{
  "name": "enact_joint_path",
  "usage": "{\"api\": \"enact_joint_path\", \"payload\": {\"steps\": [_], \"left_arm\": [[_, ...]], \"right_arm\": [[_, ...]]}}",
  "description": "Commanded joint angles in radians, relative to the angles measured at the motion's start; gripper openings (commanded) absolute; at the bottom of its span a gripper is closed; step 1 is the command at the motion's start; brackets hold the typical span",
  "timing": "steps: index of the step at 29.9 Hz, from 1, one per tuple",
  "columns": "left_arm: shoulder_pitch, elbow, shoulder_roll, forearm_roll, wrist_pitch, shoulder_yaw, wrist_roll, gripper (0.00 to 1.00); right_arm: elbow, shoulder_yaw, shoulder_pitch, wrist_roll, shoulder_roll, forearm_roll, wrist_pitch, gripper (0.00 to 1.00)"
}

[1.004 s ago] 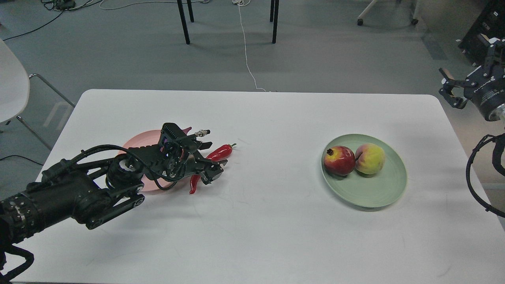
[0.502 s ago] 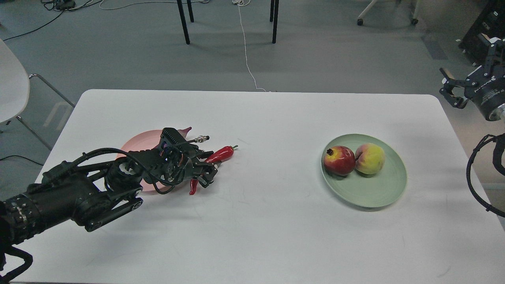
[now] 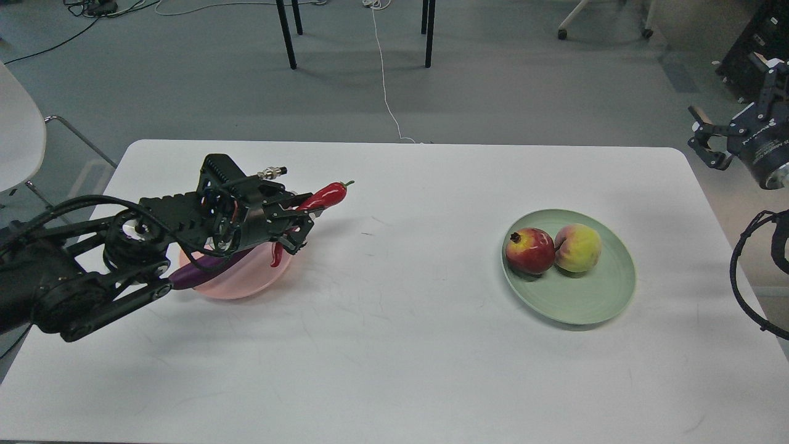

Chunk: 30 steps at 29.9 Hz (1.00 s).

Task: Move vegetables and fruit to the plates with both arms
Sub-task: 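Lift the chili pepper and lower it onto the pink plate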

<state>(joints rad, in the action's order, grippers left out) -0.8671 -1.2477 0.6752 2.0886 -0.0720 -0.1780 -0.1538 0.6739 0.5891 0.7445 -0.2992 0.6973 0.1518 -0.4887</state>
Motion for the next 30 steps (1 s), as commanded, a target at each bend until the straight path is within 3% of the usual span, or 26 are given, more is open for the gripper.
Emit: {"api": "enact_joint_path", "payload": {"steps": [1, 10, 16, 25, 30], "left_arm": [[0.028, -0.019, 0.063, 0.007, 0.001, 0.009, 0.0, 0.17], [0.076, -0.004, 0.063, 0.077, 0.004, 0.025, -0.001, 0.22], [0.083, -0.001, 0.055, 0.088, 0.006, 0.025, 0.0, 0.43], [0.085, 0.016, 0.058, 0.093, 0.006, 0.026, 0.0, 0.47], [0.082, 0.014, 0.056, 0.093, 0.021, 0.005, 0.002, 0.8]], "right_arm": [[0.001, 0.0, -0.002, 0.0, -0.004, 0.0, 0.0, 0.99], [0.003, 0.0, 0.001, 0.0, -0.006, 0.0, 0.0, 0.99], [0.001, 0.0, 0.001, 0.0, -0.002, 0.0, 0.0, 0.99], [0.003, 0.0, 0.001, 0.0, -0.005, 0.0, 0.0, 0.99], [0.003, 0.0, 0.004, 0.0, -0.002, 0.0, 0.0, 0.99]]}}
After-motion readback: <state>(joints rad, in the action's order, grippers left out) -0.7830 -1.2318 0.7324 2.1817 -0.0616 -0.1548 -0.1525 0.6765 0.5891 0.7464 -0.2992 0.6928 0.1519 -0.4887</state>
